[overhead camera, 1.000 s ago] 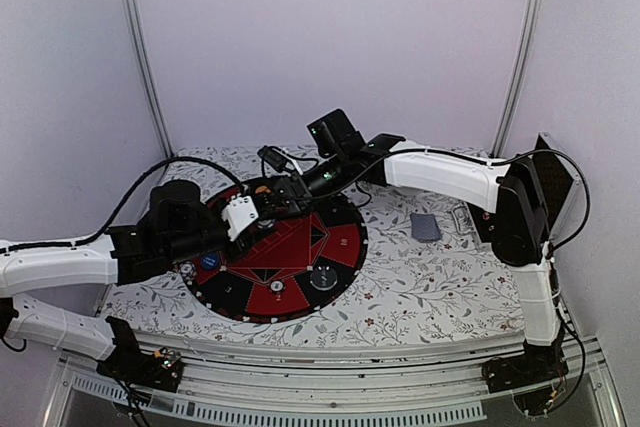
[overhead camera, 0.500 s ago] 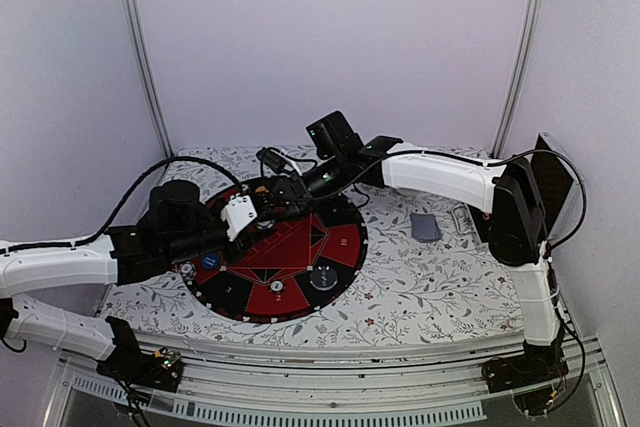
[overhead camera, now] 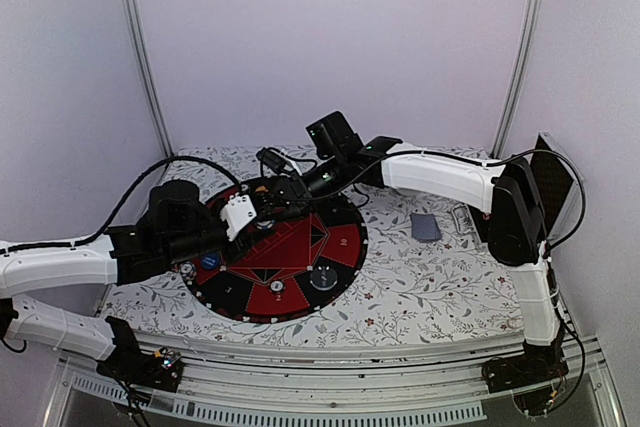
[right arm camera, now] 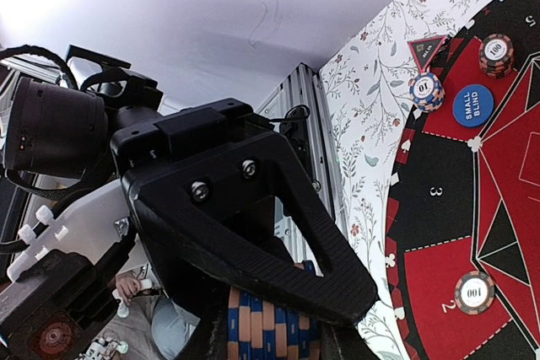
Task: Distribute texas hold em gaming equipment
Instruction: Pass from the right arm to the left
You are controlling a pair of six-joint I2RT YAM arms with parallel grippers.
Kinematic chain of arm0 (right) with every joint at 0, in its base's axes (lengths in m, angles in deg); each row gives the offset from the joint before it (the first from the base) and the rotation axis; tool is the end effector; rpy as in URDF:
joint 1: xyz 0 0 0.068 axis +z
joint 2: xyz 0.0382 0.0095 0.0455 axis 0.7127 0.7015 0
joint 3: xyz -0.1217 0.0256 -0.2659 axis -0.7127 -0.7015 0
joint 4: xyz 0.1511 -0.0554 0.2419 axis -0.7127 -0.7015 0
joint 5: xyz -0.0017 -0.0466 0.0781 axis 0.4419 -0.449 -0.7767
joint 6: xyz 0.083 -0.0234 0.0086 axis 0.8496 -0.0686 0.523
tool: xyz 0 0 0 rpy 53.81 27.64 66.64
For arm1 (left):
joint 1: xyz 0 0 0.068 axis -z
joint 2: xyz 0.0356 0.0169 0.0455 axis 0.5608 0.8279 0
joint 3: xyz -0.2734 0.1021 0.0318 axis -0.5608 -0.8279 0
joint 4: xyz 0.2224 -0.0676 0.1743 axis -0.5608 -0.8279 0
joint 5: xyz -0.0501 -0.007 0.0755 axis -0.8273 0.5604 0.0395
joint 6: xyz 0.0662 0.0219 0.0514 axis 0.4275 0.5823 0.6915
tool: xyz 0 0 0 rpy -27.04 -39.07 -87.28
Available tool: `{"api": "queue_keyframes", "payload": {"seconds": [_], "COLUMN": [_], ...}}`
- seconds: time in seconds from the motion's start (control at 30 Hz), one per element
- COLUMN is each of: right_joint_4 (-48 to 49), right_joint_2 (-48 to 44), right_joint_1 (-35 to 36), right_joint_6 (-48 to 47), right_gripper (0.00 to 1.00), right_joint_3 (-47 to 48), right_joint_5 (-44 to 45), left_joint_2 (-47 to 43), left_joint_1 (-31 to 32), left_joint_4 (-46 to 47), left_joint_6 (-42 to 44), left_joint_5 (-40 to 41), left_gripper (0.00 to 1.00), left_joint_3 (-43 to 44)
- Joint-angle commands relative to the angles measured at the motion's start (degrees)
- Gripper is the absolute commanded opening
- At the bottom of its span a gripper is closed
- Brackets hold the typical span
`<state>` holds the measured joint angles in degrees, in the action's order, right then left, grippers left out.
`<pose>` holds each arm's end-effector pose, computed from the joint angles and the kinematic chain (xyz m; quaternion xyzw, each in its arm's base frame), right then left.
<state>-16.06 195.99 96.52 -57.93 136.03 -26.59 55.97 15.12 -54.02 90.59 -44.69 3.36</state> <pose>0.3028 0.4810 0.2685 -0.4030 0.6970 0.5921 0.0343 0.1996 -0.2285 0.2471 0.4944 0.6461 -0.1030 0.5723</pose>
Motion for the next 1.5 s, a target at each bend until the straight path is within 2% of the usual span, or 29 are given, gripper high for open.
{"api": "queue_keyframes", "payload": {"seconds": [0.0,0.23,0.3,0.33,0.37,0.4,0.43,0.47,0.57,0.63,0.87,1.1,1.23,1.47], "right_joint_4": [0.9,0.9,0.9,0.9,0.9,0.8,0.8,0.9,0.8,0.9,0.9,0.9,0.9,0.9], "right_joint_2": [1.0,0.8,0.8,0.7,0.7,0.6,0.5,0.4,0.1,-0.1,-0.3,-0.3,-0.5,-0.7], "right_joint_1": [0.1,-0.2,-0.1,-0.1,-0.2,-0.2,-0.3,-0.3,-0.4,-0.6,-0.7,-0.7,-0.7,-0.7], "right_joint_6": [-0.4,-0.4,-0.3,-0.4,-0.3,-0.4,-0.4,-0.5,-0.6,-0.6,-0.7,-0.7,-0.7,-0.7], "right_gripper": [0.02,0.02,0.02,0.02,0.02,0.02,0.02,0.02,0.02,0.02,0.02,0.02,0.02,0.02], "right_joint_3": [1.0,1.0,1.0,1.0,1.0,1.0,1.0,1.0,0.9,0.9,0.4,0.0,0.2,0.0], "right_joint_5": [2.3,2.6,2.7,2.7,2.8,2.8,2.9,3.0,3.2,3.2,3.3,3.4,3.4,3.3], "left_joint_2": [-1.6,-1.6,-1.6,-1.6,-1.6,-1.6,-1.6,-1.5,-1.2,-0.8,0.5,-0.4,0.2,1.0], "left_joint_1": [-0.1,-0.2,-0.2,-0.1,-0.2,-0.2,-0.2,-0.1,-0.2,-0.2,-1.2,-2.5,-2.6,-2.7], "left_joint_4": [5.4,5.4,5.3,5.2,5.1,4.9,4.8,4.5,3.0,1.2,-6.1,-5.9,-6.5,-6.9], "left_joint_6": [-1.3,-1.1,-0.9,-0.8,-0.9,-0.8,-0.8,-0.8,-0.5,-0.3,1.1,1.0,0.9,1.3], "left_joint_5": [-2.2,-2.7,-2.8,-2.8,-2.9,-2.9,-2.8,-2.9,-3.1,-2.8,-2.4,-2.4,-2.9,-2.3], "left_gripper": [0.36,0.58,0.60,0.59,0.55,0.46,0.43,0.44,0.57,0.60,0.59,0.41,0.53,0.50], "left_joint_3": [0.4,0.3,0.3,0.3,0.3,0.3,0.3,0.4,0.8,1.3,3.7,3.7,3.9,4.0]}}
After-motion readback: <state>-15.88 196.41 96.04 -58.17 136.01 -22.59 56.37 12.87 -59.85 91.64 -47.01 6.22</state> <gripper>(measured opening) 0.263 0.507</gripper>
